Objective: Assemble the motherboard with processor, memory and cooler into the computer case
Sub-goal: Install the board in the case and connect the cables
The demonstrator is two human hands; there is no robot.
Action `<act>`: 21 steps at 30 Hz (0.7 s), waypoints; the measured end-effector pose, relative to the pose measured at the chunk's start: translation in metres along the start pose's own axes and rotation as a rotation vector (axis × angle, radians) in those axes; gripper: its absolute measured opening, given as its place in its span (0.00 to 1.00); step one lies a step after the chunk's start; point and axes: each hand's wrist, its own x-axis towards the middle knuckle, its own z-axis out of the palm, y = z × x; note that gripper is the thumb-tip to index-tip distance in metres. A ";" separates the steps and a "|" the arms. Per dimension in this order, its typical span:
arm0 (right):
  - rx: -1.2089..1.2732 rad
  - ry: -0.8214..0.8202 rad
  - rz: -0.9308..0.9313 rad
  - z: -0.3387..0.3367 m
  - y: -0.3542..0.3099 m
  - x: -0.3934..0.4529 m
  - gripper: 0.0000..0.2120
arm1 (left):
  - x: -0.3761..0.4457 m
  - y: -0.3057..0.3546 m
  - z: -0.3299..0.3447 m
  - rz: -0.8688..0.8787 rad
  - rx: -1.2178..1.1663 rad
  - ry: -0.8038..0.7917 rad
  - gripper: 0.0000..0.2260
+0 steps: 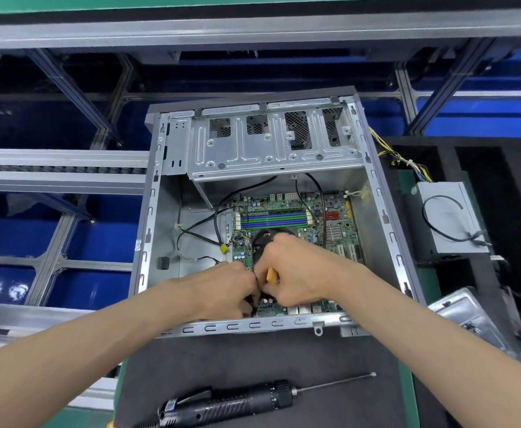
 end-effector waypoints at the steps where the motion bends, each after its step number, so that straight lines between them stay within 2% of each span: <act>1: -0.036 -0.069 0.007 0.001 -0.002 -0.002 0.04 | -0.001 0.000 0.000 0.002 0.015 0.010 0.08; 5: -0.129 -0.306 0.052 0.004 -0.008 -0.006 0.17 | -0.003 0.002 -0.002 -0.015 0.050 0.009 0.09; 9: -0.091 -0.482 0.142 0.006 -0.006 -0.003 0.16 | -0.001 -0.001 -0.005 0.021 0.039 0.005 0.14; 12: -0.089 -0.548 0.137 0.006 -0.007 -0.003 0.14 | -0.002 -0.003 -0.007 0.071 0.042 0.035 0.15; 15: -0.139 -0.611 0.121 0.005 -0.008 -0.004 0.19 | -0.003 -0.006 -0.009 0.089 0.027 0.037 0.16; 21: -0.173 -0.598 0.134 0.008 -0.006 -0.002 0.18 | -0.001 -0.004 -0.007 0.065 -0.013 0.066 0.12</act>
